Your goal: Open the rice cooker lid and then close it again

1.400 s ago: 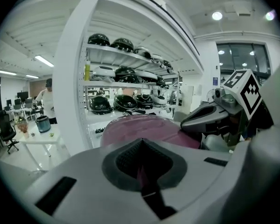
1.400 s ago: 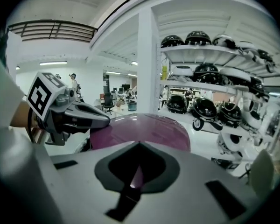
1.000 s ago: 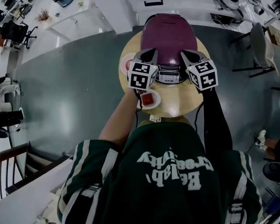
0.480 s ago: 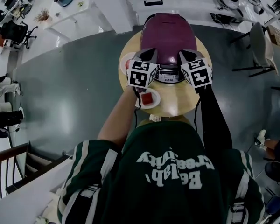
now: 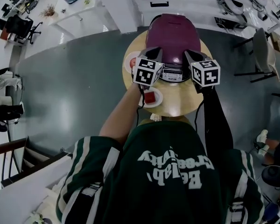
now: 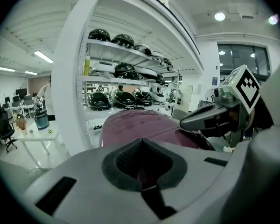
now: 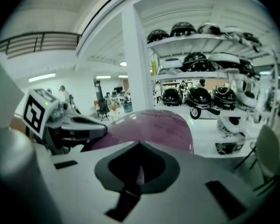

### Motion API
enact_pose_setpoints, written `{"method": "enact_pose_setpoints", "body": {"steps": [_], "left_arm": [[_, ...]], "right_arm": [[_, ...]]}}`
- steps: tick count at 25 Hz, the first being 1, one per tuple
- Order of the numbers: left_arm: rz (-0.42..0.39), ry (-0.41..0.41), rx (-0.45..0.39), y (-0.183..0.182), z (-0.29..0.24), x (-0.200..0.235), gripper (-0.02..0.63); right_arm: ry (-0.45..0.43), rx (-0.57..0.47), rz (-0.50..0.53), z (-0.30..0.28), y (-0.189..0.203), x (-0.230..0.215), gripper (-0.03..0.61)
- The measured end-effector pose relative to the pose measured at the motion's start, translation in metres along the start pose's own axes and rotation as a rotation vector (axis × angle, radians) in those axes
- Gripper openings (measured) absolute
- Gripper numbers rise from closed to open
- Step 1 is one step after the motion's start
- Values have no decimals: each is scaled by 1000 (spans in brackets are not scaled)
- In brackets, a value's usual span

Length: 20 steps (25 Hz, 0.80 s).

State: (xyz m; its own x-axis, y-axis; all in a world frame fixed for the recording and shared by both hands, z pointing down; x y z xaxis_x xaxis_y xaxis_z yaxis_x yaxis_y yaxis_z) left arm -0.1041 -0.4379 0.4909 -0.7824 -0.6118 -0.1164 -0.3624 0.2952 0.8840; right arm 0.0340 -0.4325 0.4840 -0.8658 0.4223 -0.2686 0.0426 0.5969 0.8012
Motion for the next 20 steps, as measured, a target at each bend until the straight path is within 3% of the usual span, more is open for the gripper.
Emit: {"method": "enact_pose_setpoints", "body": {"steps": [2, 5, 10, 15, 20], "left_arm": [[-24, -18, -34, -1, 10, 1, -5], [-2, -50, -91, -2, 33, 5, -5], [17, -88, -119, 14, 81, 18, -5], [19, -119, -136, 34, 122, 23, -5], [-10, -148, -205, 30, 160, 15, -6]], "right_arm": [[-61, -81, -53, 10, -4, 8, 5], [-115, -163, -40, 28, -5, 26, 5], [-222, -209, -9, 52, 22, 73, 5], [-218, -191, 67, 56, 55, 103, 5], [-183, -254, 126, 64, 47, 120, 5]]}}
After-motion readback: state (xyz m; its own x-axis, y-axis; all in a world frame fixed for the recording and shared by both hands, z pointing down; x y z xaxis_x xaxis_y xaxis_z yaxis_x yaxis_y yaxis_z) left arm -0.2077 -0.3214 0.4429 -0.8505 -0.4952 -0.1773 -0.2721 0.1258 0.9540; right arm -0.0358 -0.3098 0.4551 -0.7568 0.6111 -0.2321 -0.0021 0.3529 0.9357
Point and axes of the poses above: the fingertips, and each gripper's own axes: z backward along the fingers, x to its left, y out of its underside, the point moved 3 cm from there along z, backward along the fingers, and after that the axes turned 12 degrees about -z, right-handed, at the moved point
